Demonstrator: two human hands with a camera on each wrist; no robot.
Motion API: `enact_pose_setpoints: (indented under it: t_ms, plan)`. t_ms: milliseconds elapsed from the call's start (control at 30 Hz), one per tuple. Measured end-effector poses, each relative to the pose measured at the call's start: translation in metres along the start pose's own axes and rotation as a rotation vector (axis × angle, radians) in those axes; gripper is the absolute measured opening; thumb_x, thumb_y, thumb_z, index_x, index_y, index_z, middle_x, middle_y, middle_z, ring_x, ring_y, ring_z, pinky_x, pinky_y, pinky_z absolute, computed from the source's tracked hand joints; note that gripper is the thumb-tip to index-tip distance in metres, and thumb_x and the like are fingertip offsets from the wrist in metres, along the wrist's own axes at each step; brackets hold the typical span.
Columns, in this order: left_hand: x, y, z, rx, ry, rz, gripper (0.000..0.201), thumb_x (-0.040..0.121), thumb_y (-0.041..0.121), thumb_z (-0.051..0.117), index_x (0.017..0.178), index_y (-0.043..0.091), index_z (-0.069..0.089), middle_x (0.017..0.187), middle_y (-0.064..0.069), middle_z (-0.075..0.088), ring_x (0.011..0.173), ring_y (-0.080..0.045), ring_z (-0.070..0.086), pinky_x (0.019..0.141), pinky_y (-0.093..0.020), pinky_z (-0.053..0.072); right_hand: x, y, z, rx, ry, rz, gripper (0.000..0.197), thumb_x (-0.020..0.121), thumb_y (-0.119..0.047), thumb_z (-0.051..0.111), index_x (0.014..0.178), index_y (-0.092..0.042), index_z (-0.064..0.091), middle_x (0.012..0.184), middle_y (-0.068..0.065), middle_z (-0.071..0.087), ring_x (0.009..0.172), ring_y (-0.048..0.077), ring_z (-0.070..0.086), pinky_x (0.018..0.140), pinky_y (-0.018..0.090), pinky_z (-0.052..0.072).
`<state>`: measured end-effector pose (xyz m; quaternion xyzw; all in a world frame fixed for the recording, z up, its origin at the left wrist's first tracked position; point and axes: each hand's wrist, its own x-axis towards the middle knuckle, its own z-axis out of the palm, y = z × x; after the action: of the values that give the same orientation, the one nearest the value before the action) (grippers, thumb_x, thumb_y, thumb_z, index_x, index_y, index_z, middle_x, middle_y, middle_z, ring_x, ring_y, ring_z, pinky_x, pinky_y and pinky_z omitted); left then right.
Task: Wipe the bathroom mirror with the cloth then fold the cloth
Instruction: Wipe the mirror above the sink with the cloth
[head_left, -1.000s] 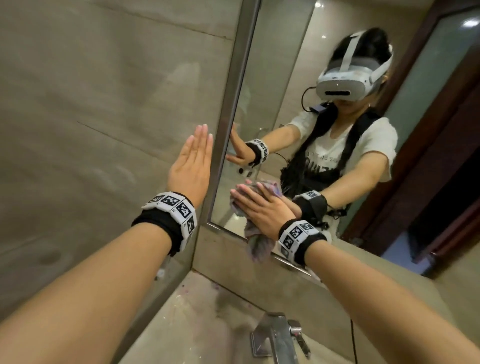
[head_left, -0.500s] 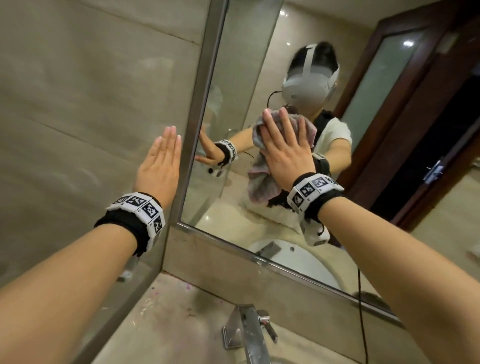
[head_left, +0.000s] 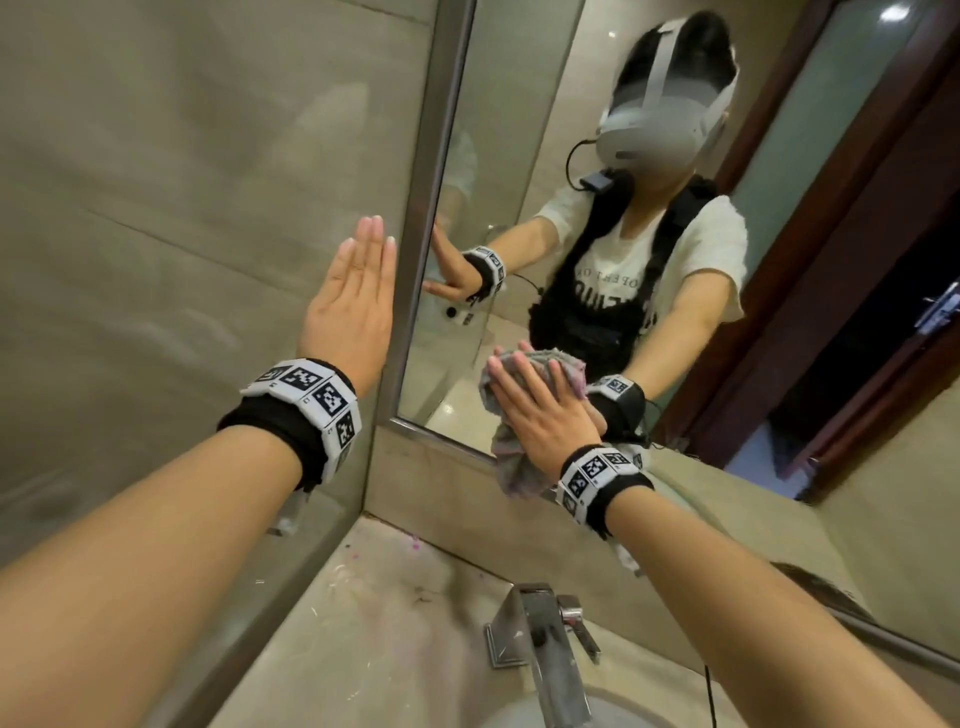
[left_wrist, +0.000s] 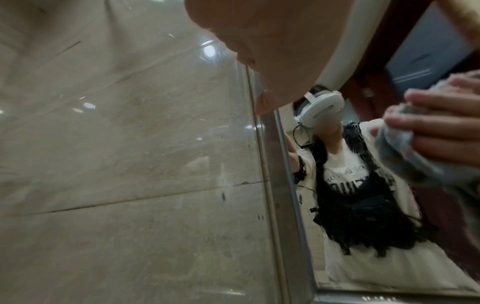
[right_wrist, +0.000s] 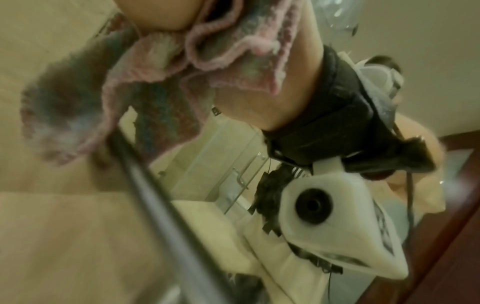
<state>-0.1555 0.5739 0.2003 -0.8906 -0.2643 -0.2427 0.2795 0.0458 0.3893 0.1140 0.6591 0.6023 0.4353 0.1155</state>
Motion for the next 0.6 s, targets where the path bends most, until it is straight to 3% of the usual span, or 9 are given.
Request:
enact_pose_setpoints:
  t_ms: [200, 300, 367, 433, 467, 567, 600]
  plan:
    - [0.0, 0.0, 0.002, 0.016, 0.013, -0.011, 0.063, 0.084, -0.001, 0.009, 0.145, -0.008, -0.006, 0.154, -0.026, -0.004, 0.145, -0.033, -0.002, 0.113, -0.038, -0.009, -0.015, -0.037, 0.026, 0.055, -0.025, -0.044, 0.067, 0.086, -0.048, 0.036, 0.14, -0.009, 0.032, 0.156, 0.004, -0.02, 0.145, 0.026, -0.016, 0.114, 0.046, -0.019]
    - [0.001, 0.001, 0.002, 0.026, -0.001, -0.013, 0.062, 0.085, -0.001, 0.01, 0.145, -0.008, -0.007, 0.154, -0.026, -0.005, 0.145, -0.034, -0.003, 0.113, -0.039, -0.009, -0.018, -0.05, 0.029, 0.043, -0.034, 0.01, 0.067, 0.083, -0.044, 0.034, 0.14, -0.009, 0.029, 0.156, 0.005, -0.022, 0.144, 0.026, -0.018, 0.115, 0.045, -0.018]
    - [0.001, 0.001, 0.001, 0.025, 0.008, -0.016, 0.062, 0.085, -0.001, 0.009, 0.144, -0.009, -0.008, 0.154, -0.026, -0.005, 0.145, -0.034, -0.003, 0.113, -0.039, -0.009, -0.016, -0.049, 0.026, 0.067, -0.042, -0.001, 0.075, 0.085, -0.045, 0.035, 0.148, -0.009, 0.018, 0.156, 0.005, -0.021, 0.145, 0.025, -0.017, 0.115, 0.044, -0.018]
    - [0.001, 0.001, 0.0, 0.015, 0.011, -0.011, 0.062, 0.084, -0.001, 0.006, 0.144, -0.009, -0.009, 0.154, -0.027, -0.005, 0.145, -0.034, -0.003, 0.113, -0.039, -0.011, -0.016, -0.042, 0.021, 0.129, -0.057, -0.073, 0.084, 0.086, -0.049, 0.04, 0.15, -0.009, 0.003, 0.157, 0.005, -0.02, 0.145, 0.024, -0.015, 0.116, 0.043, -0.018]
    - [0.001, 0.001, 0.001, 0.014, 0.007, -0.014, 0.062, 0.084, -0.001, 0.004, 0.144, -0.009, -0.009, 0.154, -0.027, -0.005, 0.145, -0.034, -0.004, 0.113, -0.04, -0.014, -0.014, -0.035, 0.02, 0.143, -0.061, -0.124, 0.085, 0.086, -0.05, 0.042, 0.15, -0.009, 0.004, 0.157, 0.004, -0.019, 0.146, 0.023, -0.015, 0.116, 0.041, -0.018]
    - [0.001, 0.0, 0.0, -0.027, -0.003, -0.025, 0.063, 0.081, -0.001, -0.006, 0.144, -0.01, -0.009, 0.154, -0.027, -0.006, 0.145, -0.035, -0.005, 0.104, -0.039, -0.03, 0.0, -0.009, 0.011, 0.232, -0.044, -0.341, 0.068, 0.091, -0.05, 0.039, 0.142, -0.006, 0.028, 0.157, -0.002, -0.018, 0.146, 0.018, -0.013, 0.117, 0.037, -0.014]
    - [0.001, 0.0, 0.002, -0.039, 0.0, -0.026, 0.065, 0.08, -0.001, -0.009, 0.144, -0.01, -0.008, 0.154, -0.027, -0.006, 0.145, -0.035, -0.005, 0.101, -0.039, -0.033, 0.004, 0.0, 0.005, 0.248, -0.059, -0.392, 0.065, 0.094, -0.051, 0.034, 0.14, -0.005, 0.03, 0.157, -0.003, -0.016, 0.146, 0.016, -0.012, 0.118, 0.037, -0.012]
